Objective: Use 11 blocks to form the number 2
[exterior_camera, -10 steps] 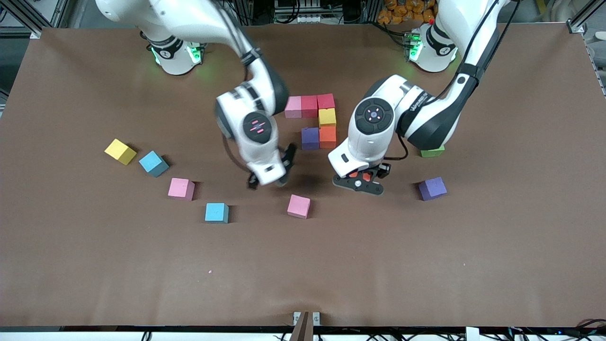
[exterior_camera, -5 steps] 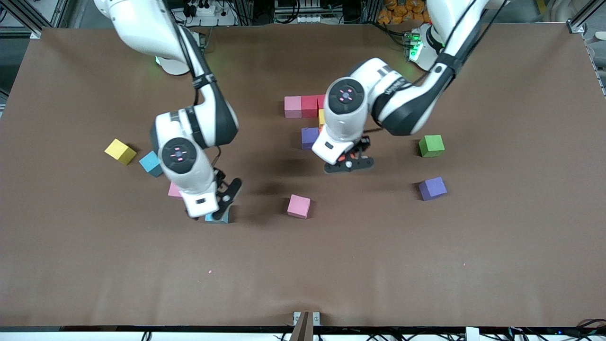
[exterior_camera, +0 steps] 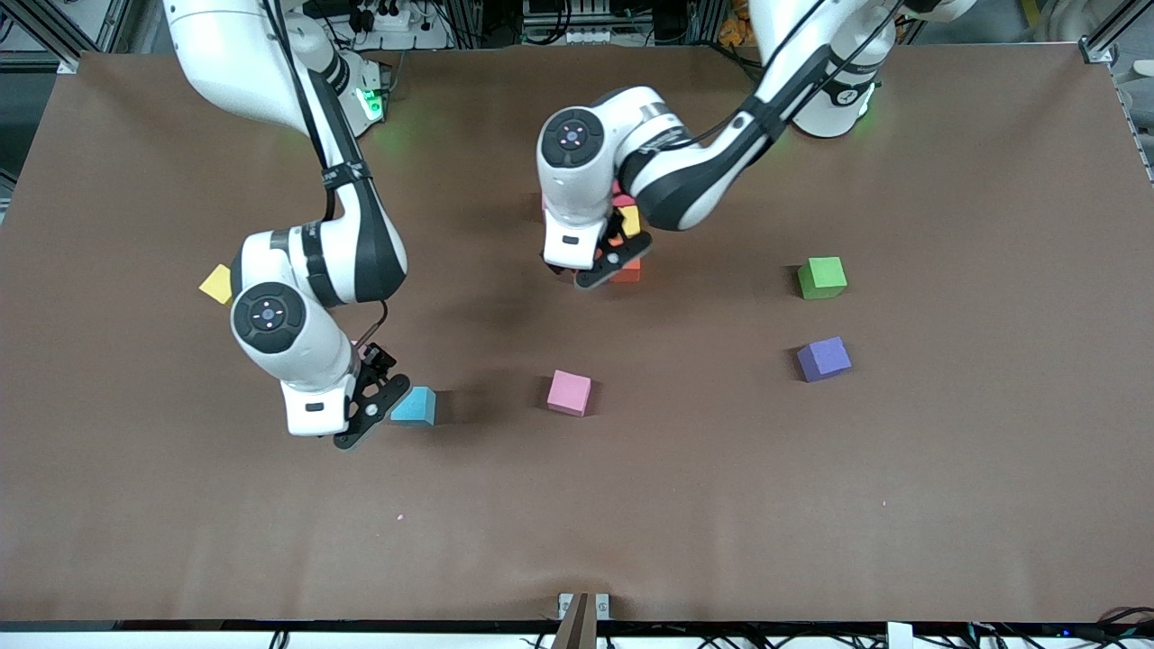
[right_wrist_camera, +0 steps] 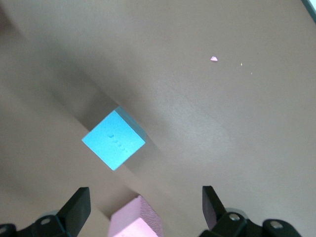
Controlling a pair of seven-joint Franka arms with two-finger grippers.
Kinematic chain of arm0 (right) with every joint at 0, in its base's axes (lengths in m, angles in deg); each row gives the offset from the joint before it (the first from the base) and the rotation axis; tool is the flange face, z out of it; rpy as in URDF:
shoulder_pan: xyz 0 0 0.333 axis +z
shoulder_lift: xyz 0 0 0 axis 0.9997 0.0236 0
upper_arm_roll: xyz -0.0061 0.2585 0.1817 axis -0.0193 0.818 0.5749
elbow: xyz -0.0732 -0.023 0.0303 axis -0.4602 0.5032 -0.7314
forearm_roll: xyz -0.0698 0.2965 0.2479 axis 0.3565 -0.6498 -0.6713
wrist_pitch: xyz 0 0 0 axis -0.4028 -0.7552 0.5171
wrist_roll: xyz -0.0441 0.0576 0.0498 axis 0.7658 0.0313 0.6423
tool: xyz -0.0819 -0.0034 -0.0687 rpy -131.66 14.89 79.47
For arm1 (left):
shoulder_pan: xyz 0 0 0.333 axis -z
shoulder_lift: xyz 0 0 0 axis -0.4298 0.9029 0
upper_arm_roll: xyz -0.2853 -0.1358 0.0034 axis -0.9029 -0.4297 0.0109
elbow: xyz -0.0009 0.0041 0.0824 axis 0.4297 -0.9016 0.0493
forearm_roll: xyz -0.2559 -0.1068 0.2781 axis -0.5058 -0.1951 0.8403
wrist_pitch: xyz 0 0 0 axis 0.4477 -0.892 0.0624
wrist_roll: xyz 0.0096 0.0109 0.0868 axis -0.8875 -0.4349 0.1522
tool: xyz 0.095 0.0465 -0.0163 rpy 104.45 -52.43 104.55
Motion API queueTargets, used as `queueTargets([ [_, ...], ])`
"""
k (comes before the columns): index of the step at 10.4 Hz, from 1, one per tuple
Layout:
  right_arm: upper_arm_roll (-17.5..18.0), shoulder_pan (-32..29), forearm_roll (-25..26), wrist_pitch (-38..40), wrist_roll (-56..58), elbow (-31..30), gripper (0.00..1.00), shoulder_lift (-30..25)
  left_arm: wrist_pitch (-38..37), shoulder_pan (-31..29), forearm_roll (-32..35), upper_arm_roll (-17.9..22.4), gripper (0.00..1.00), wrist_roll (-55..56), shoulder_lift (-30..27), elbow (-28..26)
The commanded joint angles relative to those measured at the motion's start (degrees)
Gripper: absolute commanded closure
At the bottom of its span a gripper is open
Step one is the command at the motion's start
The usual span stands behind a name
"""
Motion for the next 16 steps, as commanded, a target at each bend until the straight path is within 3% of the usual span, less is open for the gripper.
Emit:
queueTargets([
  [1,0.5,-0.5,-2.7,0.6,-3.0,1.0,0.0,0.3,6.3,3.1,0.0,0.7,1.0,17.8,3.6,2.2],
  [4,2.0,0.2,-3.2,0.4,-0.1,1.1,0.0,-0.7,9.3,5.5,0.0,0.8,1.0,32.8,5.1,3.1],
  [7,3.0,1.0,-2.5,0.6,0.1,1.1,0.0,-5.2,10.7,9.3,0.0,3.6,1.0,42.9,6.3,3.2],
  [10,3.9,-5.6,-3.4,-3.5,2.8,1.3,0.0,-0.9,12.3,10.8,0.0,6.6,1.0,53.0,7.5,3.2],
  [12,4.0,-8.4,-3.6,-3.9,2.3,1.5,0.0,-0.6,12.4,11.7,0.0,6.7,1.0,53.6,7.8,3.0],
  [16,4.4,-6.5,-3.6,-3.9,-3.6,1.5,0.0,-0.6,11.9,11.4,0.1,6.9,1.0,53.7,8.6,2.5],
])
